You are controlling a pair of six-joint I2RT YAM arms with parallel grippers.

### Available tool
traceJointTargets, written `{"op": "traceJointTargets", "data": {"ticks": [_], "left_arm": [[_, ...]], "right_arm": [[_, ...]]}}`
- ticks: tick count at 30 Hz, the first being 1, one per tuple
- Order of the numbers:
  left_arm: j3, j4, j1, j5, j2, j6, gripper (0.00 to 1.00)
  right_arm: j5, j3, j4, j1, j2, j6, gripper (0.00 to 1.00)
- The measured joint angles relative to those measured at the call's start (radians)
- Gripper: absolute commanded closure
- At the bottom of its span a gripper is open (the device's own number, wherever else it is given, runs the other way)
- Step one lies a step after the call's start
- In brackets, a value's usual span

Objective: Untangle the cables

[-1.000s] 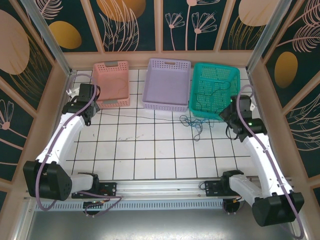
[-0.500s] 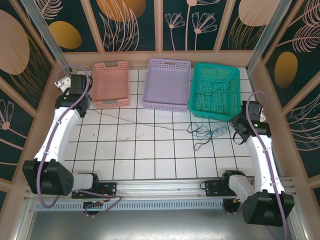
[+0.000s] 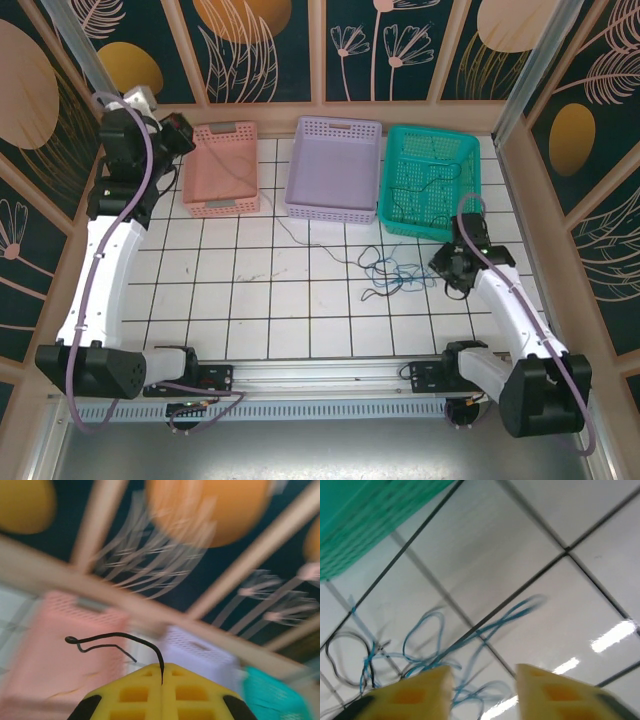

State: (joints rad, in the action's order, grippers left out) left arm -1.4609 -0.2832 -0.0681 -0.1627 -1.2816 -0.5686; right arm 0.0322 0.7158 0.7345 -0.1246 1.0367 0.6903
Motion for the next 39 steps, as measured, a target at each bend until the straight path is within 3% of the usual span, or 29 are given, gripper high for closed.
{"op": "traceJointTargets", "data": {"ticks": [6, 11, 19, 22, 24, 27, 31, 32, 36, 39], "left_arm": [[-0.027, 0.168, -0.043, -0.311, -0.024, -0.019, 1.00], [-0.066, 0.212, -0.101, -0.435, -0.069, -0.020, 1.00], [-0.135, 0.241, -0.142, -0.503, -0.115, -0.054, 1.00], [-0.142, 0.249, -0.142, -0.511, -0.115, -0.065, 1.00], [-0.142, 0.252, -0.142, -0.514, -0.115, -0.070, 1.00], [-0.142, 0.253, -0.142, -0.513, -0.115, -0.076, 1.00], [-0.142, 0.251, -0.144, -0.503, -0.114, -0.080, 1.00], [-0.142, 0.246, -0.144, -0.495, -0.114, -0.080, 0.97], [-0.144, 0.180, -0.147, -0.402, -0.111, -0.079, 0.44], [-0.140, 0.109, -0.148, -0.300, -0.108, -0.087, 0.23]], "right_arm": [[0.065, 0.087, -0.061, -0.224, -0.071, -0.075, 0.37], [0.055, 0.226, -0.210, -0.380, -0.068, -0.188, 0.29], [-0.066, 0.386, -0.449, -0.661, 0.290, -0.351, 0.26], [-0.075, 0.431, -0.505, -0.709, 0.417, -0.385, 0.26], [-0.067, 0.469, -0.531, -0.711, 0.483, -0.396, 0.31], [-0.060, 0.545, -0.561, -0.697, 0.577, -0.396, 0.47], [-0.063, 0.621, -0.594, -0.674, 0.662, -0.393, 0.99], [-0.065, 0.630, -0.595, -0.670, 0.667, -0.388, 1.00], [-0.096, 0.705, -0.565, -0.658, 0.669, -0.340, 1.00], [-0.129, 0.799, -0.536, -0.650, 0.669, -0.288, 1.00]]}}
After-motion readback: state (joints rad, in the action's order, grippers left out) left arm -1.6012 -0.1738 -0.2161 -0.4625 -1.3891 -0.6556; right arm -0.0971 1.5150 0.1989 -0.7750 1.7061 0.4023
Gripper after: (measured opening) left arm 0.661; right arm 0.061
